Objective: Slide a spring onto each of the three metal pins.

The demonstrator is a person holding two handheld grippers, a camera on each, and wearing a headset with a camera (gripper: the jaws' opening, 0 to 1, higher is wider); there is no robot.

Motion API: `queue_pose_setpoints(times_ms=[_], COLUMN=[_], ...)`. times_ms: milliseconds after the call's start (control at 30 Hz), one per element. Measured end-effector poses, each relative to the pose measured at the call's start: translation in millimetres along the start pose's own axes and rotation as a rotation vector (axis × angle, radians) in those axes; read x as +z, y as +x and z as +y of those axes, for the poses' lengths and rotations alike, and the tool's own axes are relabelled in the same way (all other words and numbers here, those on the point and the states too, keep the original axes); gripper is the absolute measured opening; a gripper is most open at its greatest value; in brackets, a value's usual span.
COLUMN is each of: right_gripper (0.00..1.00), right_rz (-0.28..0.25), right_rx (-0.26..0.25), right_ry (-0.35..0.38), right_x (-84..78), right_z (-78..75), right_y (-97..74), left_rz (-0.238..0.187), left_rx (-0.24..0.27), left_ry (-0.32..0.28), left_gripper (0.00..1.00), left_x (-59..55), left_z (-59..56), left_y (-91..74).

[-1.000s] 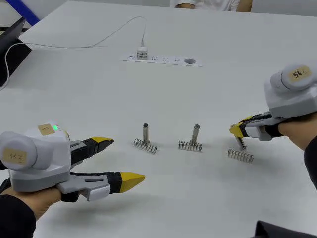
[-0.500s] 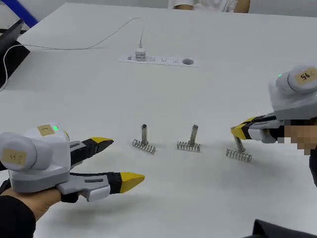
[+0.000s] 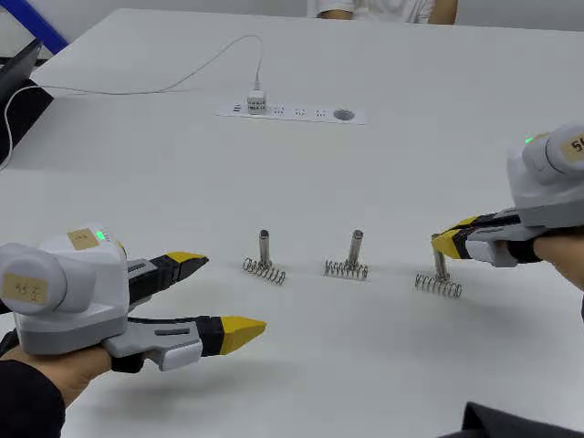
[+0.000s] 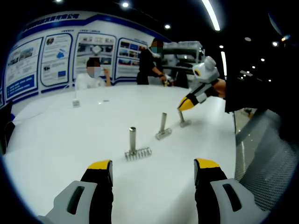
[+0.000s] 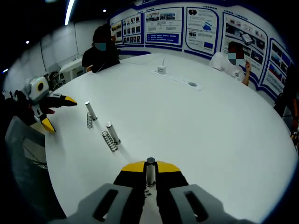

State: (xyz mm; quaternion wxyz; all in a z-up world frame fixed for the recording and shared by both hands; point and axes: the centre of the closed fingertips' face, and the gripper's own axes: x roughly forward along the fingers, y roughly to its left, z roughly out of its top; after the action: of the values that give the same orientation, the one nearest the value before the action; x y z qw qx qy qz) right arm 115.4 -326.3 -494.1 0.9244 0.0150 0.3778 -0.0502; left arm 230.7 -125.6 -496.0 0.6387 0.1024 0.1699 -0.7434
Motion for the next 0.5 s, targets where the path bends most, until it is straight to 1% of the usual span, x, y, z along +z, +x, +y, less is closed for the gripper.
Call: queue_pose_setpoints(times_ms=[267,500], right_gripper=[0.09,0.09], right_rz=[-0.003,-0.002], right_rx=[-0.002,-0.002], right_ry=[-0.016,-0.014], right_x=[-4.7,-8.7], right_z=[1.9,1.3], right_y=[-8.7,-14.0], left_rz=[0.001,0.003], left_rx=[-0.003,-0.009], left_ry=[0.007,0.011], left_gripper=[0.72,0.72], left_x=[1.6,3.4], left_z=[-2.0,-5.0], left_y=[-0.5,0.1])
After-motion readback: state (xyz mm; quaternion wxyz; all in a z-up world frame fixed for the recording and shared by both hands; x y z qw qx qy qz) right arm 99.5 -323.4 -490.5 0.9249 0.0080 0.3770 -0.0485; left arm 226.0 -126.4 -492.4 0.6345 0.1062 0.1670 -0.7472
